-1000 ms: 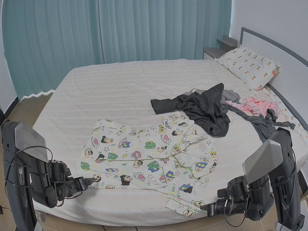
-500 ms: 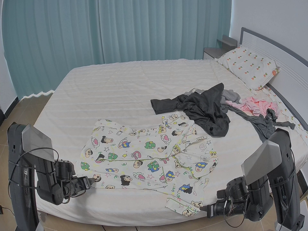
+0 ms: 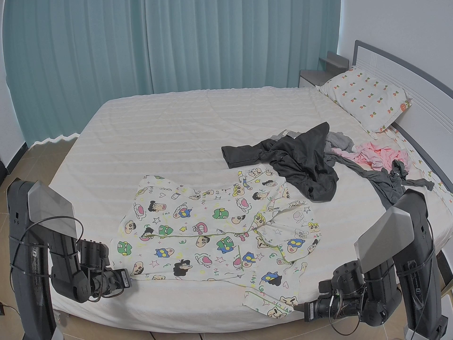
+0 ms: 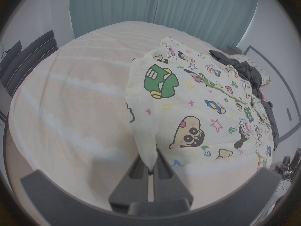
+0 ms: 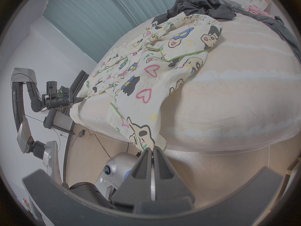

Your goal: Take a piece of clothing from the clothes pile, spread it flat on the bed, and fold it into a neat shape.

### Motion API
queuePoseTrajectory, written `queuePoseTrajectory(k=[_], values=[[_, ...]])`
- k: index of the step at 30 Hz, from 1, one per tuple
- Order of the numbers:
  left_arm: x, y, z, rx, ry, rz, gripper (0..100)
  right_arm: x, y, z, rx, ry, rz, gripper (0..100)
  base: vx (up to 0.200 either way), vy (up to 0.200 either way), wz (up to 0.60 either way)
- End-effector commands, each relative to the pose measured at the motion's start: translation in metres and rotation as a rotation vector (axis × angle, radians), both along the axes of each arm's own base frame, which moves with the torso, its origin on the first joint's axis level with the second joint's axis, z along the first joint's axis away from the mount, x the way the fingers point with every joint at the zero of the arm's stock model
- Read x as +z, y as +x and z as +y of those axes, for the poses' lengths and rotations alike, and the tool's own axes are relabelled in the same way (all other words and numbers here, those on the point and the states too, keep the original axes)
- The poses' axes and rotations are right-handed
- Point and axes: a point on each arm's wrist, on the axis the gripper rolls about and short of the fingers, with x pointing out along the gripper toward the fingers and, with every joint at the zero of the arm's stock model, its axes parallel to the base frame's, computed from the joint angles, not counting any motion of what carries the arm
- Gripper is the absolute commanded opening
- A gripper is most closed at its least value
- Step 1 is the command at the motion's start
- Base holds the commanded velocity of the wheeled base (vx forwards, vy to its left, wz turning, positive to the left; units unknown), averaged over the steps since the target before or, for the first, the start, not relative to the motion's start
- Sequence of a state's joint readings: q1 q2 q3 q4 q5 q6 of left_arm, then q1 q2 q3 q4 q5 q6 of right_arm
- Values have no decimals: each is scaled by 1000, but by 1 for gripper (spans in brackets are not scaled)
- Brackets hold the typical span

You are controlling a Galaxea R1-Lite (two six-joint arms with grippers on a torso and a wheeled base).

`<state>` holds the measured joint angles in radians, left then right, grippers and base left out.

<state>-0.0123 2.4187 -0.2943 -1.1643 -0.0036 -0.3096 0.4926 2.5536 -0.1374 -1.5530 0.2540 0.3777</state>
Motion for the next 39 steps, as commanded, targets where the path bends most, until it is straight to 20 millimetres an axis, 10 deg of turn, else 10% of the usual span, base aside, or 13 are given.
queuePoseTrajectory(k=[1, 15, 16, 28, 38, 39], values=[[16, -2, 1, -4, 6, -3, 0, 1, -1, 1, 8, 4, -6, 0, 0, 0, 0], [18, -9, 12, -34, 53, 77, 0, 2, -7, 0, 25, -13, 3, 0, 0, 0, 0], [18, -8, 13, -31, 53, 74, 100, 2, -7, 0, 25, -13, 3, 0, 0, 0, 0], [20, -18, 30, 20, -26, 83, 100, 12, -14, -4, 24, -17, 8, 0, 0, 0, 0], [68, -28, 30, 108, -428, -66, 100, 30, -9, -10, -35, -13, -64, 0, 0, 0, 0], [71, -30, 28, 107, -449, -69, 100, 32, -7, -10, -41, -7, -78, 100, 0, 0, 0]])
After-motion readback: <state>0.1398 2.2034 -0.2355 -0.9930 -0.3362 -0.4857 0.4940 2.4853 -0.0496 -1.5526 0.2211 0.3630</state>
